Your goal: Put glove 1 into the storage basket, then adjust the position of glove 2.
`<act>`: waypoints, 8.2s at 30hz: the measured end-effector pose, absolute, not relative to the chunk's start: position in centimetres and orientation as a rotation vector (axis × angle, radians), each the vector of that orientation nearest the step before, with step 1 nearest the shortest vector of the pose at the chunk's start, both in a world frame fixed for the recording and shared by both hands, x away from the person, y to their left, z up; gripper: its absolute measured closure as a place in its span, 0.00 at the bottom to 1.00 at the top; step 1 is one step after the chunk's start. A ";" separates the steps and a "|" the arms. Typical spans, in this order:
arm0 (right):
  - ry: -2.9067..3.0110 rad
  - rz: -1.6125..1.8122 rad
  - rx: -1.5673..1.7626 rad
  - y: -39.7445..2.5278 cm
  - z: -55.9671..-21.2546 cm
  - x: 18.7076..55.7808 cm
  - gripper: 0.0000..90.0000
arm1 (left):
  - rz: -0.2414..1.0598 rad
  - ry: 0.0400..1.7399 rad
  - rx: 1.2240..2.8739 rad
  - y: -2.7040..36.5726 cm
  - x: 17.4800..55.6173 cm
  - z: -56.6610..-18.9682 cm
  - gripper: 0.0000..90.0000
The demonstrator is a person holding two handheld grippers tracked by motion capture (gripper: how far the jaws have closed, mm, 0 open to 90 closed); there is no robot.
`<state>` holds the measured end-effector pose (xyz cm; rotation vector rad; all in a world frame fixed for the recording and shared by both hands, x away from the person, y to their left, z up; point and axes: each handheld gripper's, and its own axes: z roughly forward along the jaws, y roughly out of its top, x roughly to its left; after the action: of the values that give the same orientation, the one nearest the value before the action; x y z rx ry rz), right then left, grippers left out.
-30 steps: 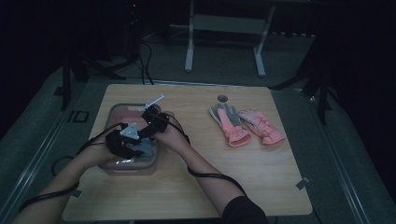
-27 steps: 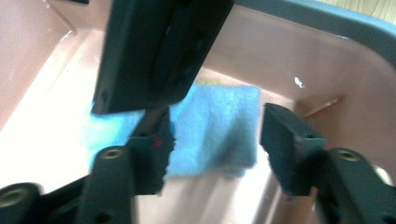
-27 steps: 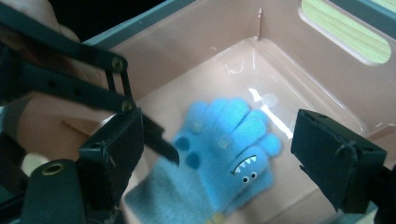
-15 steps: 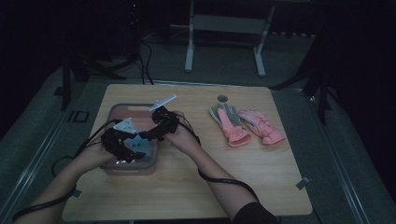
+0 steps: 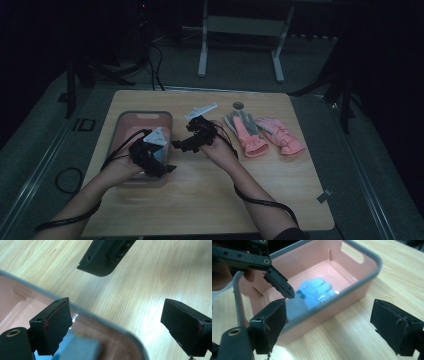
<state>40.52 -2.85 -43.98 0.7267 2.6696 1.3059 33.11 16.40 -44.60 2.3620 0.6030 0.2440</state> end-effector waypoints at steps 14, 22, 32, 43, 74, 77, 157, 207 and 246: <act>2.642 1.281 0.797 -8.8 -45.2 40.1 0.15 | 0.206 0.533 2.356 12.0 32.6 -45.6 0.11; 2.615 1.292 0.866 -12.0 -45.9 39.4 0.13 | 0.168 0.507 2.339 9.4 31.7 -46.5 0.11; 2.527 1.284 0.884 -16.4 -46.8 39.0 0.24 | 0.147 0.499 2.302 6.4 30.3 -48.8 0.11; 2.404 1.199 1.007 -21.8 -47.3 41.0 0.63 | 0.132 0.508 2.259 5.2 28.6 -51.9 0.11; 2.455 0.770 1.271 -22.7 -52.2 51.2 0.73 | 0.120 0.576 2.266 5.9 26.5 -54.8 0.02; 2.481 0.683 1.222 -21.8 -52.1 51.3 0.80 | 0.128 0.575 2.271 5.8 26.5 -54.8 0.02; 2.228 1.045 1.197 -31.3 -47.5 41.0 0.71 | 0.194 0.517 2.255 6.1 25.8 -55.5 0.02; 1.803 0.941 1.713 -31.0 -45.6 36.9 0.99 | 0.160 0.516 2.237 6.3 25.9 -55.7 0.02; 2.307 0.848 1.292 -32.7 -47.6 38.1 0.65 | 0.185 0.499 2.245 6.1 25.8 -55.8 0.02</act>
<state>38.11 -32.67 -47.61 1.2923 2.3075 0.8476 25.78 6.07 -55.84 2.2447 0.4990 0.1847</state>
